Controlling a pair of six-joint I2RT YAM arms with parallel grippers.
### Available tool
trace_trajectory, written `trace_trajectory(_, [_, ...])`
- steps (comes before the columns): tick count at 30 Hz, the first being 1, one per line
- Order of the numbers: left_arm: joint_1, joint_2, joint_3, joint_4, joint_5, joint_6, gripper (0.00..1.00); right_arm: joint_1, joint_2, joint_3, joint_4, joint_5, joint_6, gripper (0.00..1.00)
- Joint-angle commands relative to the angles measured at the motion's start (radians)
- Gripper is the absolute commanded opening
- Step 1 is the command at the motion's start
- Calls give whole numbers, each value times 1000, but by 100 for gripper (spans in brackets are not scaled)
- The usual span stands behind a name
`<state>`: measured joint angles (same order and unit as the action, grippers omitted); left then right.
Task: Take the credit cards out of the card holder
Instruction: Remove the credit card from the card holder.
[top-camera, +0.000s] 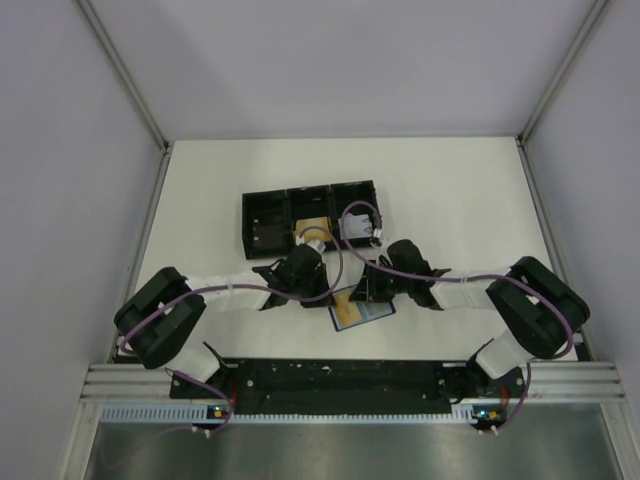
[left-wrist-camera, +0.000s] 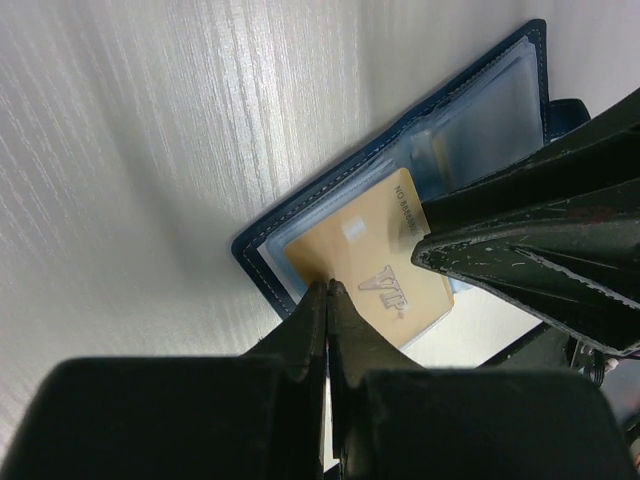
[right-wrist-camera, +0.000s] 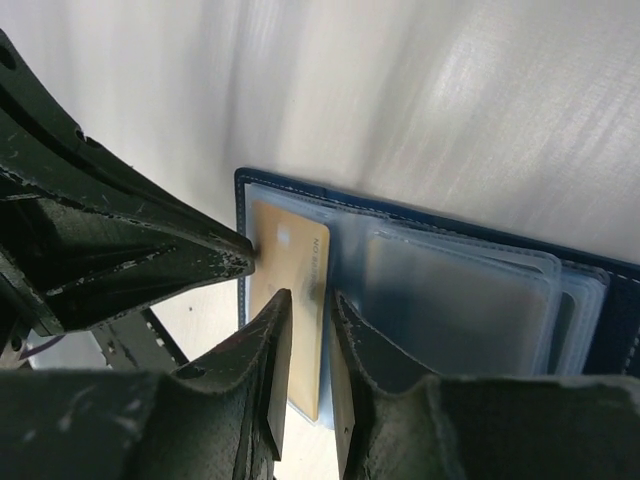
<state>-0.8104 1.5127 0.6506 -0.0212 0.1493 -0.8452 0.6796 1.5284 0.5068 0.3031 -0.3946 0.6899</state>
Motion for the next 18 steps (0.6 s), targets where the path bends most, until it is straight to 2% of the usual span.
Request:
trace_trajectory(1, [-4, 27, -40, -17, -24, -3, 0, 11, 25, 9, 90, -58, 10, 20])
trace_trajectory(4, [-6, 27, -49, -8, -19, -9, 0, 9, 39, 1, 125, -75, 22, 17])
trace_trajectory(11, [-3, 21, -75, 6, -16, -18, 0, -23, 32, -25, 154, -95, 26, 0])
trace_trajectory(18, [7, 20, -86, 9, -10, -17, 0, -61, 32, -48, 186, -136, 23, 0])
